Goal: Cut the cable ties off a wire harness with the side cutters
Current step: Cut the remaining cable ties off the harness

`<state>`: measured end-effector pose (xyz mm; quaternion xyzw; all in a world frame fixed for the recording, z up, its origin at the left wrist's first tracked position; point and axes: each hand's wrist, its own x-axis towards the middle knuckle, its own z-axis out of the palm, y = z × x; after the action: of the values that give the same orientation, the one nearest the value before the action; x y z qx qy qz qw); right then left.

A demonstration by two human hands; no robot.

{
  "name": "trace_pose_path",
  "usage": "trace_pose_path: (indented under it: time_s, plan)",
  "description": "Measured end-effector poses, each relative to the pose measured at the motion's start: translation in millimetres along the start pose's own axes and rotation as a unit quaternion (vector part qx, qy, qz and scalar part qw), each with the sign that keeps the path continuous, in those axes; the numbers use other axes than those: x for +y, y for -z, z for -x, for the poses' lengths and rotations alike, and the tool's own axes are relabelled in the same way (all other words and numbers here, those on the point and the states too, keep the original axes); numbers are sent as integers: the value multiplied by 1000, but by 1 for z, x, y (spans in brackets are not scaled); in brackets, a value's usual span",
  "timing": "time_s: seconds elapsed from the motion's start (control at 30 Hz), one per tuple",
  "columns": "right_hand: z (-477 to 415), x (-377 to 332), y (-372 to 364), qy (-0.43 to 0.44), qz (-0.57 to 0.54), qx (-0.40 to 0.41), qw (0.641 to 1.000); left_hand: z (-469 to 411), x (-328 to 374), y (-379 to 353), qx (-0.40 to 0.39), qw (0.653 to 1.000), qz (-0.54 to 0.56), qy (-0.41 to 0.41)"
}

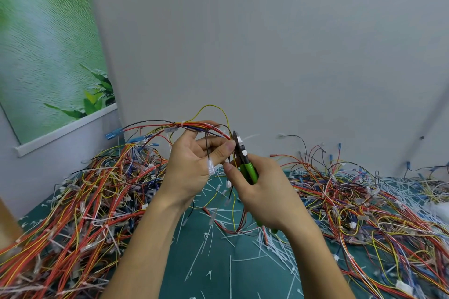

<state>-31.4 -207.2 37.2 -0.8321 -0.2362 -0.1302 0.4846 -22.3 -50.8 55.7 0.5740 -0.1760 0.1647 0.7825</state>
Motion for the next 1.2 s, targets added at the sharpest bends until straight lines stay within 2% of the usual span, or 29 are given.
trace_pose_path:
  time_s: [0.27, 0.5, 1.0, 1.2]
  plan:
    - [0, -1, -1, -1, 4, 2, 1000, -1, -2, 1, 2, 1000, -4, -2]
    - [2, -2, 1, -5, 36, -47, 998, -3, -2, 2, 31, 999, -17, -12]
    - [1, -4, -2, 2, 18, -13, 1000, -2, -1, 3, 28, 999, -21, -23]
    - [2, -5, -1, 8, 20, -35, 999, -2, -1, 4, 28, 999, -26, -34]
